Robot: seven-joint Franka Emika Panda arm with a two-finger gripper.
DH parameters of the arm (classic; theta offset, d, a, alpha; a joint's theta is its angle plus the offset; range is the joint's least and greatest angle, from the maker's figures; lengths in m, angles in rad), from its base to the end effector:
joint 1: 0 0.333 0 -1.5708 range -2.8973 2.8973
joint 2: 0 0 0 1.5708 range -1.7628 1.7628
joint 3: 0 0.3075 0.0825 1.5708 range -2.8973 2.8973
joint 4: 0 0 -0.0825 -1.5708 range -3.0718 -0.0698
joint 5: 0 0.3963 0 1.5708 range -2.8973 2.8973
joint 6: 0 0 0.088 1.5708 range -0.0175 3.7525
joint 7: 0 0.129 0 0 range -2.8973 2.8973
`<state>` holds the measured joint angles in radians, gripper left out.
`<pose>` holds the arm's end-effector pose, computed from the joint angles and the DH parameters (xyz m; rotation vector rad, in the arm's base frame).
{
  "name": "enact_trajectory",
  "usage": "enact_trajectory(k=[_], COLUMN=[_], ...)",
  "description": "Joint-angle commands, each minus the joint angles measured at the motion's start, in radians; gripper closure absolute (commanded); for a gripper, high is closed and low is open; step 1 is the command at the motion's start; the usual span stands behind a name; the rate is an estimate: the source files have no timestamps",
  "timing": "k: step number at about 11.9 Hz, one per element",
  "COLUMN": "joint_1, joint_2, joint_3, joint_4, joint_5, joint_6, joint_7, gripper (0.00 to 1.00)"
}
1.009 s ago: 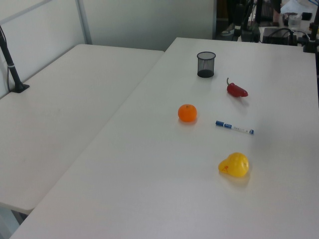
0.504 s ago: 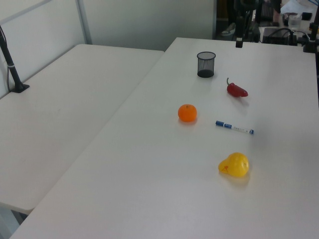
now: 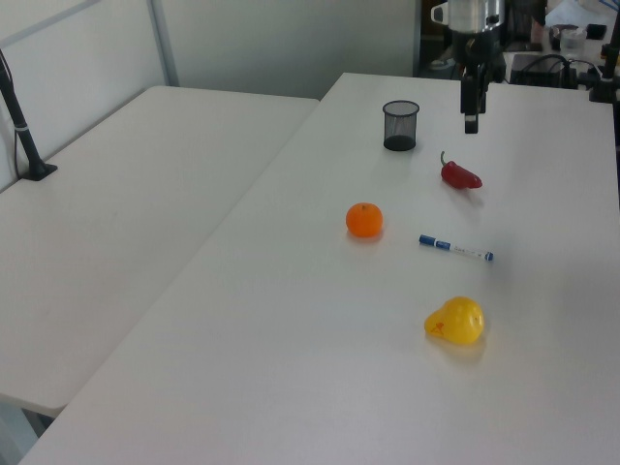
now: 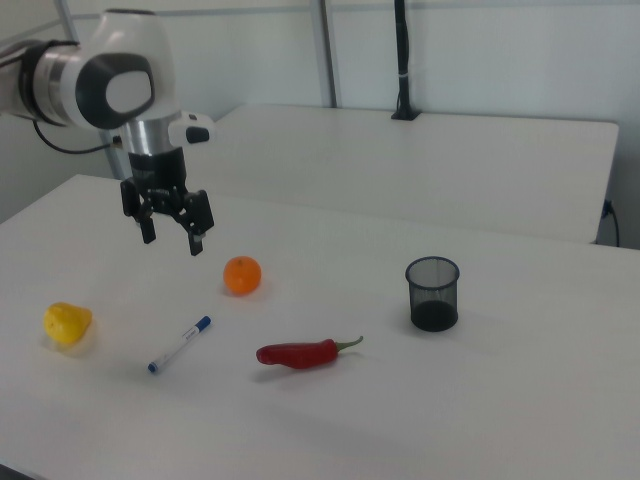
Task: Place marker
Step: 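Move the open gripper toward the blue-capped white marker, then lower the gripper over the marker and close on it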
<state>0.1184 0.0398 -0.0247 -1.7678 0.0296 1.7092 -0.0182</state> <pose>0.5713 0.0573 0.4872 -3.1090 -0.1655 0.1548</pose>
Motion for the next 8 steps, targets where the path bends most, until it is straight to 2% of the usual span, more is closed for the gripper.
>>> enact_trajectory(k=[1, 3, 8], joint_1=[0.044, 0.066, 0.109], joint_2=[0.021, 0.057, 0.175], joint_3=[-0.004, -0.004, -0.004], joint_4=[-0.139, -0.176, -0.265], joint_5=[-0.013, -0.074, -0.117], joint_6=[0.194, 0.257, 0.457], joint_7=[0.105, 0.164, 0.234], gripper=[0.0, 0.0, 0.0])
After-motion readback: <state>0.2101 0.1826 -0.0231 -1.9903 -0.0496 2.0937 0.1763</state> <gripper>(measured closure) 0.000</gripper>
